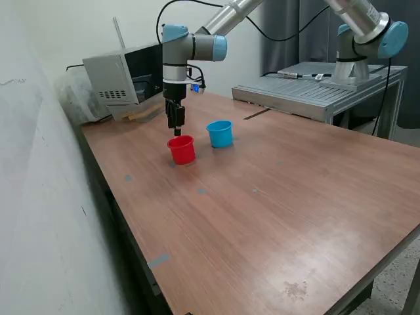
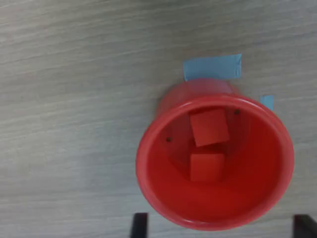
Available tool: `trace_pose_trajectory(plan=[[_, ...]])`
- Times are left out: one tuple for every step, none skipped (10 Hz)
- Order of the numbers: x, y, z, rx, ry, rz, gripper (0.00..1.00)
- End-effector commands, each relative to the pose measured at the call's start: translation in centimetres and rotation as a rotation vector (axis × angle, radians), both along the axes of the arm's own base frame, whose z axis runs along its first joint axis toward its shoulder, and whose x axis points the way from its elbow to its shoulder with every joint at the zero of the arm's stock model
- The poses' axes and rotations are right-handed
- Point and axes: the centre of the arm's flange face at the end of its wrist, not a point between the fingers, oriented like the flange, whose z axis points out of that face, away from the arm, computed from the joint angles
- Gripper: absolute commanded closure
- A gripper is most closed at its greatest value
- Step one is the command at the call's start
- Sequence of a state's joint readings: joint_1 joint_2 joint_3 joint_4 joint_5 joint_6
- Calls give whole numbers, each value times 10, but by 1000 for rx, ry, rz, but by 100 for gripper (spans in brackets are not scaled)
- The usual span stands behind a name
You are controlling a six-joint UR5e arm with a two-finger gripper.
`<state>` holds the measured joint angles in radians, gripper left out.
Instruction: Place red objects in the red bin, and blue objects in the blue bin.
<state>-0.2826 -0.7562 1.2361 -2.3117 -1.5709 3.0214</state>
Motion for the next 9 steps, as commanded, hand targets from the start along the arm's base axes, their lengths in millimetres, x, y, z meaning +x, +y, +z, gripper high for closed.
trace_pose_trajectory(plan=[[1, 0, 7, 6, 6, 4, 0], [12, -4, 25, 7, 12, 8, 0], [31, -10, 59, 12, 23, 11, 0], [53, -44, 106, 13, 25, 47, 0], [79, -71, 163, 17, 29, 74, 0], [121, -111, 235, 15, 14, 111, 0], [157, -139, 281, 12, 8, 142, 0], [194, -168, 317, 13, 11, 179, 0], [233, -186, 346, 23, 0, 157, 0]])
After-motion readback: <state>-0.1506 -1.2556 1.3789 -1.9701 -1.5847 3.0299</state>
